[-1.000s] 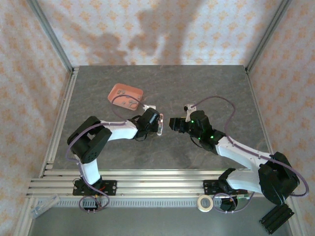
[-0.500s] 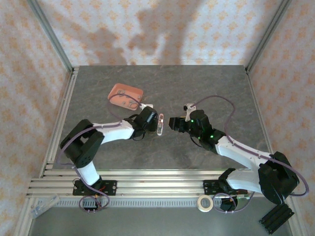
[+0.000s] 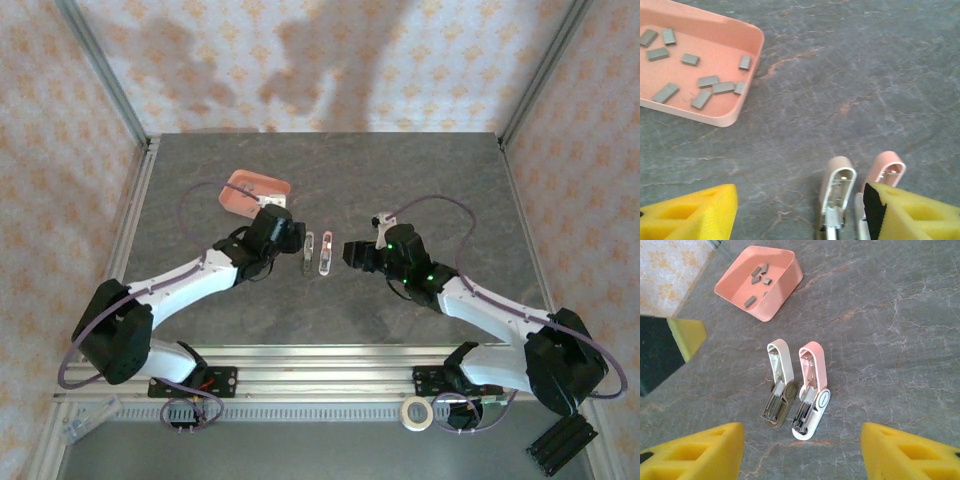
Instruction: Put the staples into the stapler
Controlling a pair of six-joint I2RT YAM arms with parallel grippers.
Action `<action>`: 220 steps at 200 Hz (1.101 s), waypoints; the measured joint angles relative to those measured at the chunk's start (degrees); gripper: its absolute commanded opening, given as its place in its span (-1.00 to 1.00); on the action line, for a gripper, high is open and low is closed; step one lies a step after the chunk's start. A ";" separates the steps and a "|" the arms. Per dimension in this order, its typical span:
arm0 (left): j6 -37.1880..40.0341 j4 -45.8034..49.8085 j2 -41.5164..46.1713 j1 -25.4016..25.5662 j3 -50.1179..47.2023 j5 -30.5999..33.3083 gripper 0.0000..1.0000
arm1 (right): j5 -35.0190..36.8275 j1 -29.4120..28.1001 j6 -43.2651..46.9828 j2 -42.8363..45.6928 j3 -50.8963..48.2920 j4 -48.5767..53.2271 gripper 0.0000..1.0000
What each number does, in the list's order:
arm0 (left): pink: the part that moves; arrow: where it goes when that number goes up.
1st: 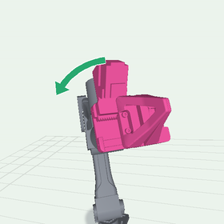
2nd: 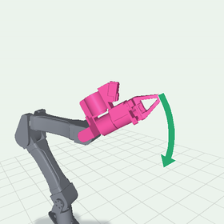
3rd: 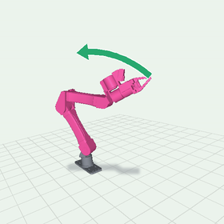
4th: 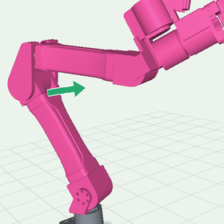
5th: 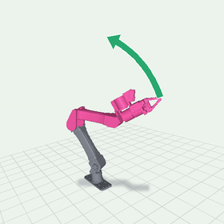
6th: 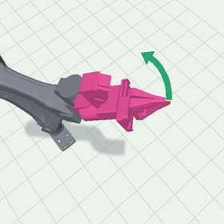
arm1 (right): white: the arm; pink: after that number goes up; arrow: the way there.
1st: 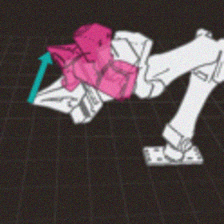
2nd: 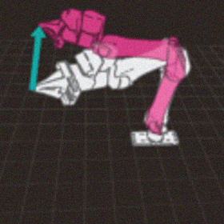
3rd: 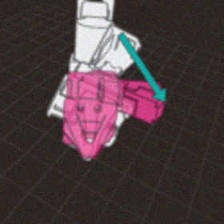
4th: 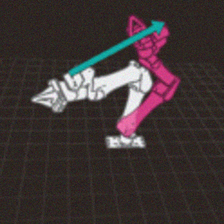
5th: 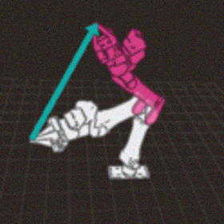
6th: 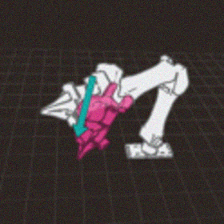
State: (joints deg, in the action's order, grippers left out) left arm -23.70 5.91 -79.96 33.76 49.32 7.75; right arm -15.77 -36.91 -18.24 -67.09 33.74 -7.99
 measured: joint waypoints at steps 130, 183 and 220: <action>6.47 7.80 -9.18 -11.87 12.09 -10.84 0.53 | -2.16 0.22 0.00 -2.23 0.63 0.74 0.24; 8.28 12.63 -16.26 -14.47 19.85 -12.52 0.54 | -2.14 0.22 0.02 -2.62 0.68 0.79 0.25; 10.27 17.00 -22.49 -14.78 28.09 -13.35 0.54 | -2.29 0.22 0.02 -3.87 0.68 0.85 0.24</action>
State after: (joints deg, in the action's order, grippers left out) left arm -13.43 22.92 -102.45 18.98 77.41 -5.61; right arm -18.06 -36.69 -18.22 -70.96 34.41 -7.14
